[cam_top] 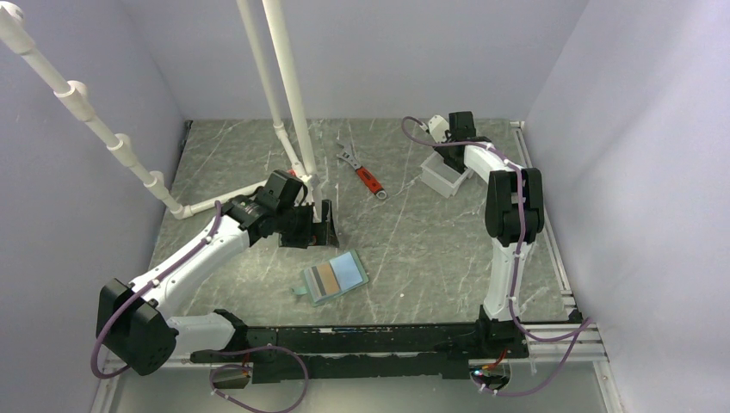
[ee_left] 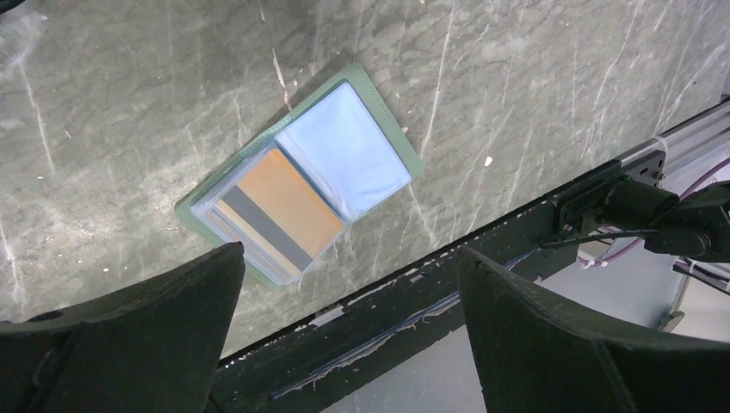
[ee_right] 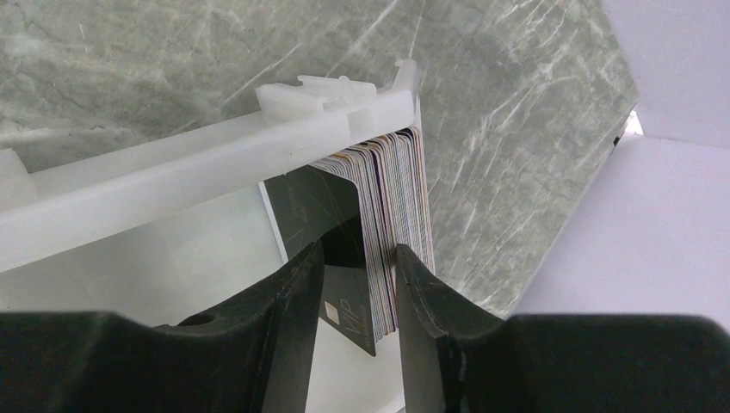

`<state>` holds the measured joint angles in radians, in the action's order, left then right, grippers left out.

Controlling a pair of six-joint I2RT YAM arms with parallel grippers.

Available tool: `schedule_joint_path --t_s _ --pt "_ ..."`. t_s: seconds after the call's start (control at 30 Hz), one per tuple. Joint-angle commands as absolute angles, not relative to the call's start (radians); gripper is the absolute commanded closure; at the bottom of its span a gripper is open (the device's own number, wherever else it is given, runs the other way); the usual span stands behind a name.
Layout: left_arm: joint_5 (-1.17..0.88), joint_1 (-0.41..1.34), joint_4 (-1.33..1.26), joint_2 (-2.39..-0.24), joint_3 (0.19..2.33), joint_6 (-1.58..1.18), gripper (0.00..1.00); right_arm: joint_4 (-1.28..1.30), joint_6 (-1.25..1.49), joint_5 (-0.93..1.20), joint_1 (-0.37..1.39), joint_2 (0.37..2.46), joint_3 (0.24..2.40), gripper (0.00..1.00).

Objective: Put the credit cards into the card holder
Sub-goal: Pick up the credit card from the storage box.

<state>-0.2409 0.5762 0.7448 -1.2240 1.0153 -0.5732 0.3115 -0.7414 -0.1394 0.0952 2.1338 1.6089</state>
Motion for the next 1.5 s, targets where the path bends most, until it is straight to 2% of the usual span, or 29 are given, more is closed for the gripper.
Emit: schedule_joint_path --t_s 0.0,0.13,0.67,1.2,1.47 --pt "-0.265 0.572 0.721 -1.202 1.021 -0.584 0.01 0.277 -0.747 -0.17 0.094 2.106 1.639 0.67" --pt "-0.267 0.572 0.721 -1.201 1.019 -0.585 0.0 0.281 -0.745 -0.17 0.096 2.103 1.641 0.7" --pt "-0.275 0.572 0.721 -1.191 1.015 -0.589 0.01 0.284 -0.749 -0.195 0.1 2.078 1.64 0.73" --pt "-0.276 0.572 0.718 -1.189 1.013 -0.588 0.01 0.288 -0.755 -0.215 0.101 2.077 1.647 0.69" --pt "-0.278 0.572 0.717 -1.189 1.014 -0.589 0.01 0.284 -0.756 -0.223 0.101 2.065 1.649 0.74"
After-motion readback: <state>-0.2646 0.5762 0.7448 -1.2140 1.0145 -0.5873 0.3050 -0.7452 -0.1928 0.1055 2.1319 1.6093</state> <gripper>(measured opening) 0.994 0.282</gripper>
